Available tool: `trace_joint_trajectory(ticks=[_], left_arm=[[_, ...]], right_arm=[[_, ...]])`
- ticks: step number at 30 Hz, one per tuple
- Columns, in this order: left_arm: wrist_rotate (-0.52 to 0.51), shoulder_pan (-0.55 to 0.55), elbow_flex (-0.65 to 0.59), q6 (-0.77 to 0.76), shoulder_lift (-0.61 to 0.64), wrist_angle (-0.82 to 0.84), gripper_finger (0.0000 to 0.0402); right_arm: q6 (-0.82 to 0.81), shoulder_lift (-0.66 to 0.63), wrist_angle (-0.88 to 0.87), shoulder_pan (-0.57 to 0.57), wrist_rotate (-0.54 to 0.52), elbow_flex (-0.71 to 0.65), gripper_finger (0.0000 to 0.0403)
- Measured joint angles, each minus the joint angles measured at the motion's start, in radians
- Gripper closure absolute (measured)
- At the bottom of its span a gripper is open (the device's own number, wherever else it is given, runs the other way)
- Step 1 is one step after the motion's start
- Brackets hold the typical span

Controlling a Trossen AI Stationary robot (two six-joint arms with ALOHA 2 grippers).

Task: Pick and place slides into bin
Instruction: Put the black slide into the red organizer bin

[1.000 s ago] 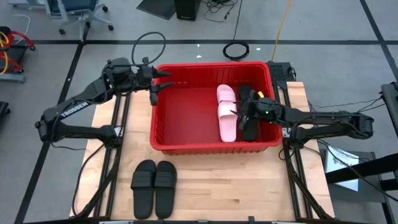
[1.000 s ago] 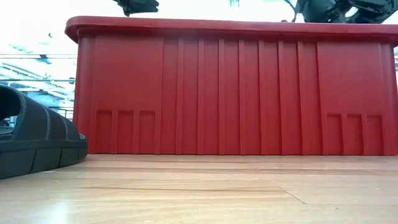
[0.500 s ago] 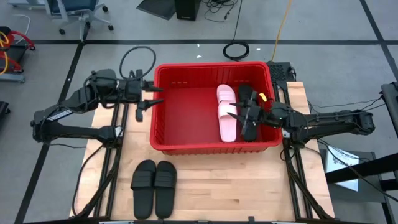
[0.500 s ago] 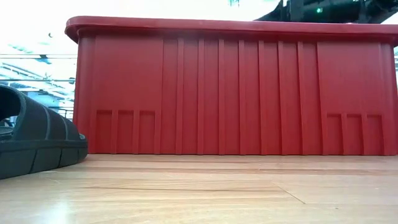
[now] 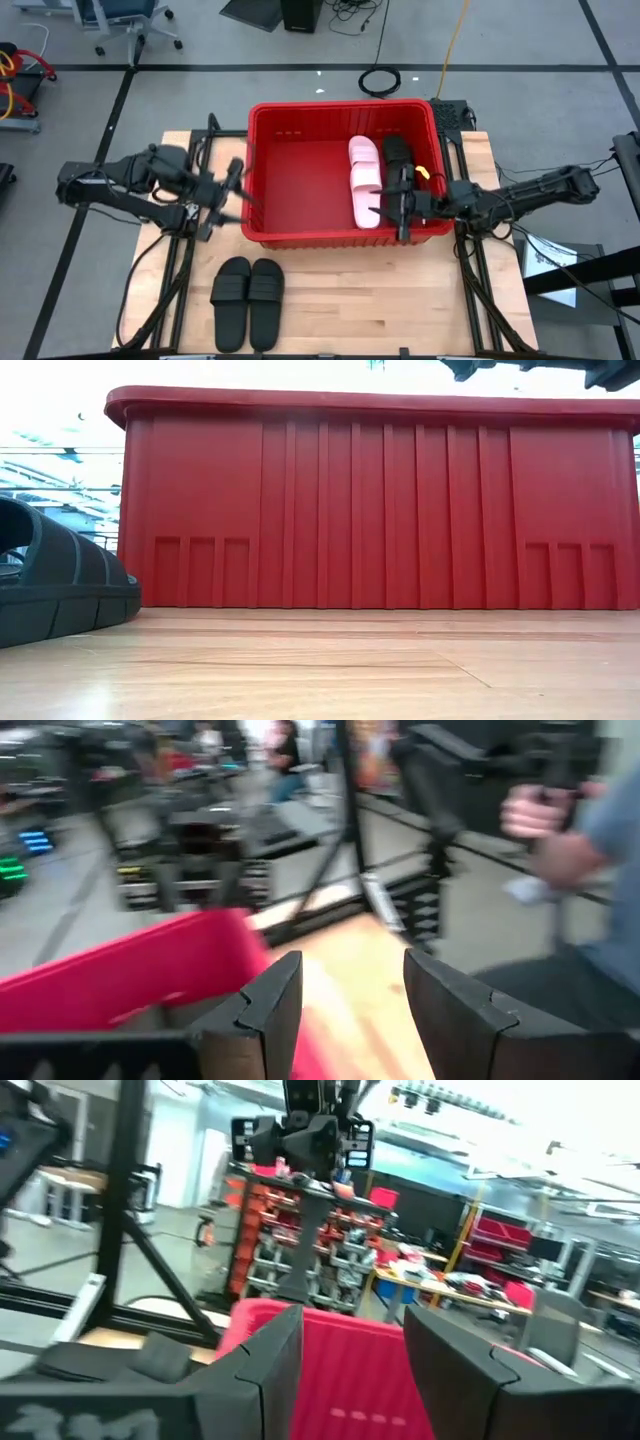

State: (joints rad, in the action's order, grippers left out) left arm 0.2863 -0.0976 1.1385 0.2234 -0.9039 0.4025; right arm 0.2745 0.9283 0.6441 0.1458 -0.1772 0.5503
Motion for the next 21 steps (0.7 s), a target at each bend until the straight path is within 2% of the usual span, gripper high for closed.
trace_joint_trajectory(ticks=[11,17,21], left_arm=[[-0.015,-0.328,0.000,0.000,-0.103,-0.017,0.0224],[-0.229,-0.481,0.000,-0.003,-0.210,-0.007,0.0224],[-0.471,-0.577,0.000,-0.026,-0.288,-0.009,0.0224]], right_arm=[[-0.001,0.001,0.093,0.151,0.000,0.000,0.0237],[-0.043,0.009,0.091,0.211,0.000,0.000,0.0238],[-0.080,0.022,0.085,0.249,-0.001,0.000,0.0242]])
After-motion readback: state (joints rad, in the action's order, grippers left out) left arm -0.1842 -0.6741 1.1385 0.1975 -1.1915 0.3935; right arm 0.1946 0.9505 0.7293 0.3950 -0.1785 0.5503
